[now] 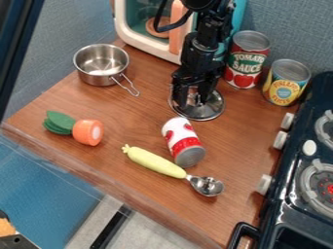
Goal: Placed the silver lid on the pot
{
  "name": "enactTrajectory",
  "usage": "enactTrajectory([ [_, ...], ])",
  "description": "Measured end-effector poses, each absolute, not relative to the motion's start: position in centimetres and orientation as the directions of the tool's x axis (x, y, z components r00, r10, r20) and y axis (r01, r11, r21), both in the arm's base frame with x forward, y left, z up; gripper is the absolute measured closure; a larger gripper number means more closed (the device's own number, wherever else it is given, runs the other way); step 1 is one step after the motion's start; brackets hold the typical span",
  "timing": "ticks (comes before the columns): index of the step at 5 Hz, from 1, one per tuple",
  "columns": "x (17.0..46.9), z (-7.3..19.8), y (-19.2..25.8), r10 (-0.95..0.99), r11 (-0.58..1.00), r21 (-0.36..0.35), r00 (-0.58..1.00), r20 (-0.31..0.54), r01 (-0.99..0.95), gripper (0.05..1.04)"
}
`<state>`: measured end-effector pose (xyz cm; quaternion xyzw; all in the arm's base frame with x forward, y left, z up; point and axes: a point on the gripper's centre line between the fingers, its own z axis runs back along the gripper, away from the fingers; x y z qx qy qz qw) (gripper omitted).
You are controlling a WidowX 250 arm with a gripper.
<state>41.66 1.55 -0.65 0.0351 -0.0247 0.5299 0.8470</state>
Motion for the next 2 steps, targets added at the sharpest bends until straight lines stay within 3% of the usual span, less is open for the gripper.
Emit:
enactTrajectory([
  [2, 41.52, -0.54, 1.12, 0.898, 0.436, 0.017, 0.436, 0.061, -0.900, 0.099],
])
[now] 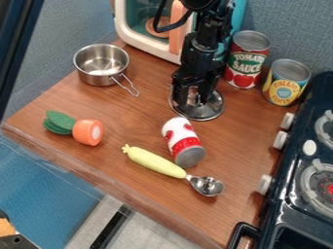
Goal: Placed the silver lid on the pot
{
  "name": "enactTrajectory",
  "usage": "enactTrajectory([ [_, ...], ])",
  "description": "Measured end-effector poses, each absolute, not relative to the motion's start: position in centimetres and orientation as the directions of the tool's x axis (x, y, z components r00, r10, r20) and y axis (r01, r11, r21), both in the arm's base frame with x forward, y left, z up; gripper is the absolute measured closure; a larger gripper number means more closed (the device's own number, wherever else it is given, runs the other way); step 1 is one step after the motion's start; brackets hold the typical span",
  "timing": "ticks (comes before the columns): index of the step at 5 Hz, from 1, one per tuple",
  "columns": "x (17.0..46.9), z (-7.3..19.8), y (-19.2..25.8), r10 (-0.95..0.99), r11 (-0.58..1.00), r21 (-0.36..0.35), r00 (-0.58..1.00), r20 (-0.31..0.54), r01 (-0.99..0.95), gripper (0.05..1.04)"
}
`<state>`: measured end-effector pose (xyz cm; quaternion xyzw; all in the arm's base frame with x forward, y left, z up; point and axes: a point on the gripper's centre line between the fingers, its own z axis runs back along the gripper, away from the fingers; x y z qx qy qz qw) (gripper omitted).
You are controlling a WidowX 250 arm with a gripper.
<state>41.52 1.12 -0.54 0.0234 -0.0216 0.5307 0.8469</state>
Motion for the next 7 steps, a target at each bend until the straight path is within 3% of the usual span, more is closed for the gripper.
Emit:
enactTrajectory([
  [1, 40.7, 0.6, 0.2, 0.886, 0.461, -0.019, 0.459, 0.058, -0.887, 0.093],
  [2, 40.7, 3.2, -0.6, 0.879, 0.476, -0.109, 0.473, 0.058, -0.873, 0.091],
  [4, 41.4, 3.5, -0.3, 0.876, 0.482, -0.177, 0.480, 0.057, -0.858, 0.088],
  [7, 42.5, -0.5, 0.8, 0.863, 0.502, -0.077, 0.492, 0.118, -0.861, 0.085],
])
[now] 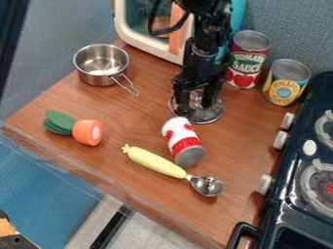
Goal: Placed the silver lid on the pot
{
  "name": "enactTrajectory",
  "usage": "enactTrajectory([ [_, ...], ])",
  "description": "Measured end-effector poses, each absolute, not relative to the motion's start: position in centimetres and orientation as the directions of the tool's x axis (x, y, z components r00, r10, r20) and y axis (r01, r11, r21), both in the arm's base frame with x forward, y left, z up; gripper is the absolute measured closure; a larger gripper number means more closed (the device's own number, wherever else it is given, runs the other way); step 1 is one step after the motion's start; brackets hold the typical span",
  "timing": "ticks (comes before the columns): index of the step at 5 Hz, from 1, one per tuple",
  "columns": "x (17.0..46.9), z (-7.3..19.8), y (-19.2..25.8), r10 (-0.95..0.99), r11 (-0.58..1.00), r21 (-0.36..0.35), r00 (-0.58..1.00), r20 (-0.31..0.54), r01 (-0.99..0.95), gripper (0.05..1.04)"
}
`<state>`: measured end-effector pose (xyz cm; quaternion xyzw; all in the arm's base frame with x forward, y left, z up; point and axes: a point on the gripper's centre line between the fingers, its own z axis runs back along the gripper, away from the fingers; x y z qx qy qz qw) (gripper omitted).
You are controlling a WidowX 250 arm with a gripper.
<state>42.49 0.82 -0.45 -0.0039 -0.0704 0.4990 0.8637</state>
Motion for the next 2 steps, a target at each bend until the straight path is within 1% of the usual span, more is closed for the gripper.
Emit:
enactTrajectory([
  [1, 42.55, -0.46, 0.78, 0.861, 0.503, -0.074, 0.492, 0.127, -0.861, 0.128],
  [2, 42.66, -0.39, 0.80, 0.863, 0.500, -0.083, 0.489, 0.128, -0.862, 0.400],
])
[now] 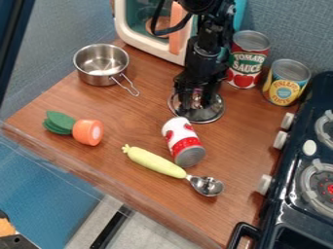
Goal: Placed the silver lid on the pot
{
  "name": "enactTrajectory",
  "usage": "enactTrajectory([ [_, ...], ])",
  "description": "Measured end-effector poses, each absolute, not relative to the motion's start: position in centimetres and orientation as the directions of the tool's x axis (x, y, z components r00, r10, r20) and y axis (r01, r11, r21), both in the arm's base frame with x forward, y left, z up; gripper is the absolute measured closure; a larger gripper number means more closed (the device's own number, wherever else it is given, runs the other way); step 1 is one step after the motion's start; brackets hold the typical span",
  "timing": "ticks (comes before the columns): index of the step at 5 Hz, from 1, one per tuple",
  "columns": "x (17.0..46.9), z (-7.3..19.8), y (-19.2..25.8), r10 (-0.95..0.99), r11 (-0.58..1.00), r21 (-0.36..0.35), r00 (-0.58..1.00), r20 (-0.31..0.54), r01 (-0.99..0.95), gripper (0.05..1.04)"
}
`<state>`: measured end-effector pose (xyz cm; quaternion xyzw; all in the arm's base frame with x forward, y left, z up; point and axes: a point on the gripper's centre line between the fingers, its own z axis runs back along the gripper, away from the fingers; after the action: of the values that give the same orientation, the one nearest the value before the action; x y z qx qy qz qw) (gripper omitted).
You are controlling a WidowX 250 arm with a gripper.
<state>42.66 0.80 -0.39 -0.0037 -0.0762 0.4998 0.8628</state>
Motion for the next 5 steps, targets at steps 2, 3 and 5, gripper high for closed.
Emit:
enactTrajectory([
  [2, 42.5, -0.4, 0.6, 0.861, 0.505, -0.102, 0.493, 0.123, -0.857, 0.913],
  [3, 42.2, -0.3, 0.5, 0.861, 0.506, -0.100, 0.495, 0.119, -0.857, 1.017],
  [5, 41.4, 2.0, 0.2, 0.862, 0.506, -0.141, 0.490, 0.134, -0.851, 1.030],
])
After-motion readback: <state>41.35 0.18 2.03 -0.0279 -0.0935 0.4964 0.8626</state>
